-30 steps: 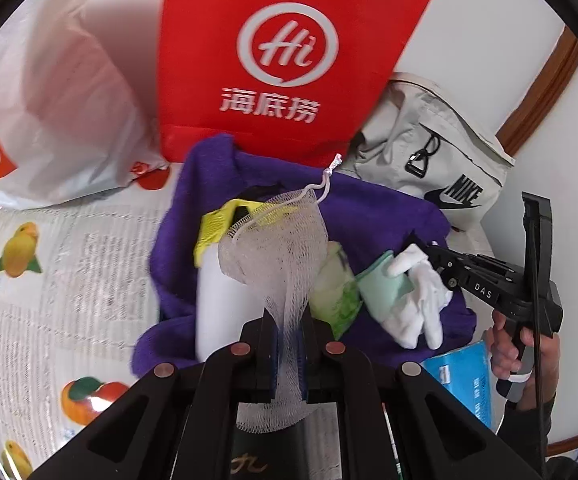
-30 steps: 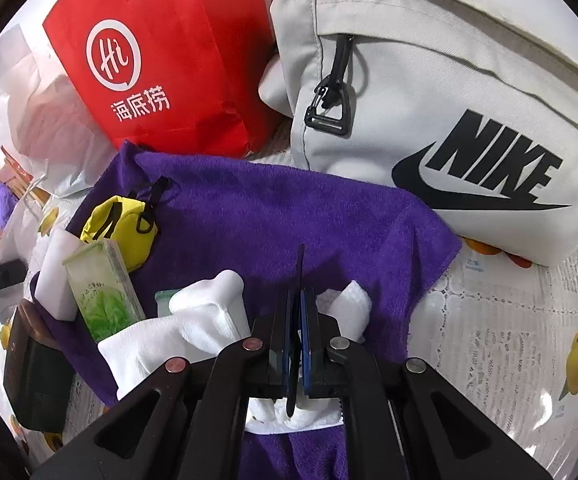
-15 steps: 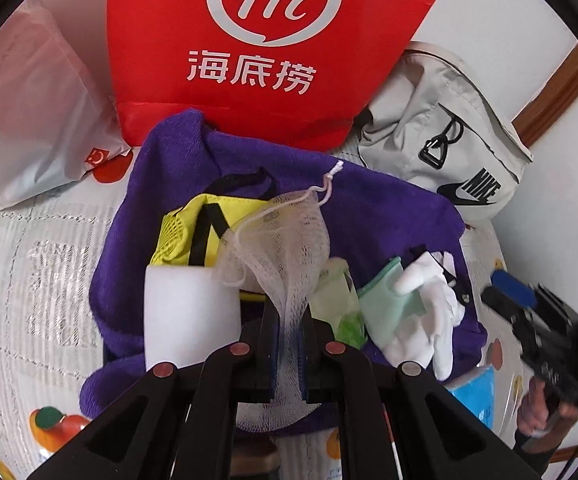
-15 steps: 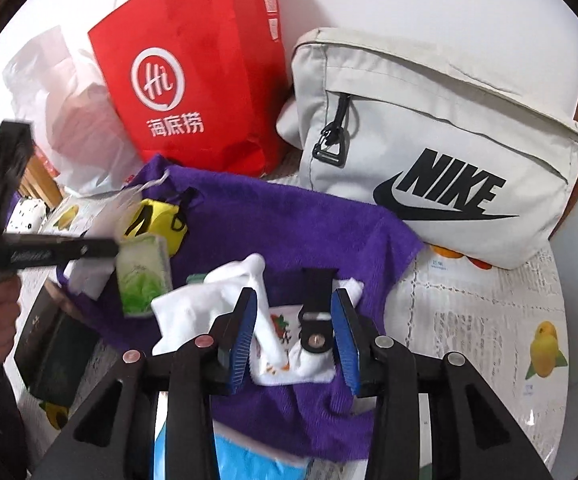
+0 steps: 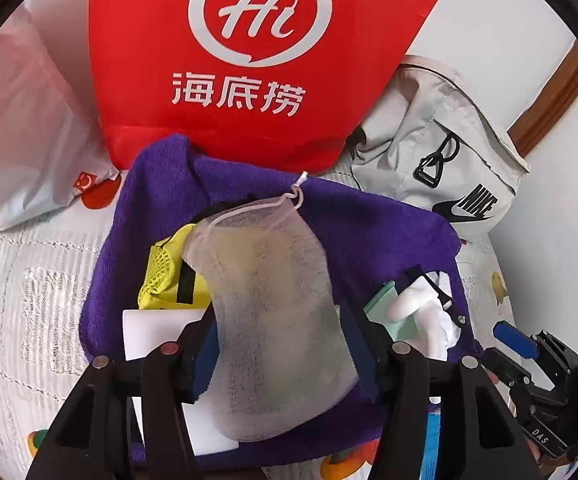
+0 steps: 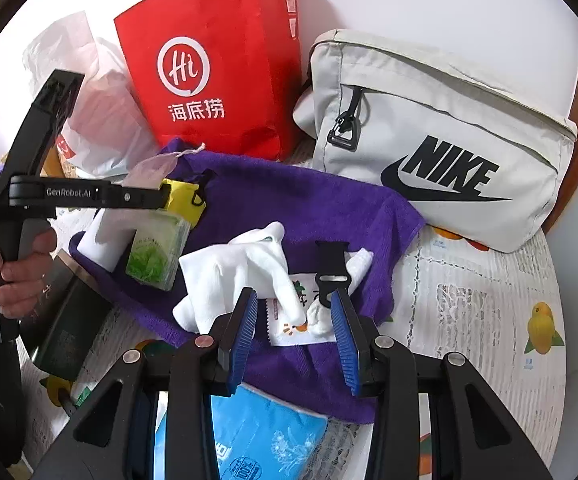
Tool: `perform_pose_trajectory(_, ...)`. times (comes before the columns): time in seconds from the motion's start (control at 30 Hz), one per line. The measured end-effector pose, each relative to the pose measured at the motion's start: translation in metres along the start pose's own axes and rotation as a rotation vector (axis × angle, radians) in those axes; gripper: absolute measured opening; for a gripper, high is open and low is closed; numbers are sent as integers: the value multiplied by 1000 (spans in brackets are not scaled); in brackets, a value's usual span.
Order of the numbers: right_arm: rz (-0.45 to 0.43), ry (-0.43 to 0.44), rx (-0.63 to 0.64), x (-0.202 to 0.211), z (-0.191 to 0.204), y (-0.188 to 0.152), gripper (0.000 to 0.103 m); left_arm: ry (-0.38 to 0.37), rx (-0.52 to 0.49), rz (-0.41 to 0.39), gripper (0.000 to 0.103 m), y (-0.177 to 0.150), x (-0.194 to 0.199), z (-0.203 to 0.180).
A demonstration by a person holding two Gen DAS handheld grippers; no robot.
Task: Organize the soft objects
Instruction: 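Lower the mesh bag onto the towel and open the left tool, then move the open left tool to the green sachet while the right tool approaches it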
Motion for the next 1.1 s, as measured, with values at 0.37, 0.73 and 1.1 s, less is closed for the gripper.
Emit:
perform_pose_trajectory(0.37, 5, 17, 3, 12, 14, -15, 39, 34, -42, -36, 80, -10, 33, -6)
perform_pose_trajectory(0.73, -20, 35, 1, 49, 35, -43, 40, 52, -31, -77, 78, -51, 77, -8)
perform_pose_trajectory(1.1, -37, 95, 24, 81, 81, -92, 48, 37, -37, -87, 78, -131, 114, -9)
Point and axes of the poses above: each gripper's, at about its wrist camera, not at the fingertips, and x roughly against the way its jaws point, z to its left, y to its top, the point moved 5 cm from there along -x, roughly the way its jaws point, and after that the axes turned 9 degrees about z, right-handed, at the moved point
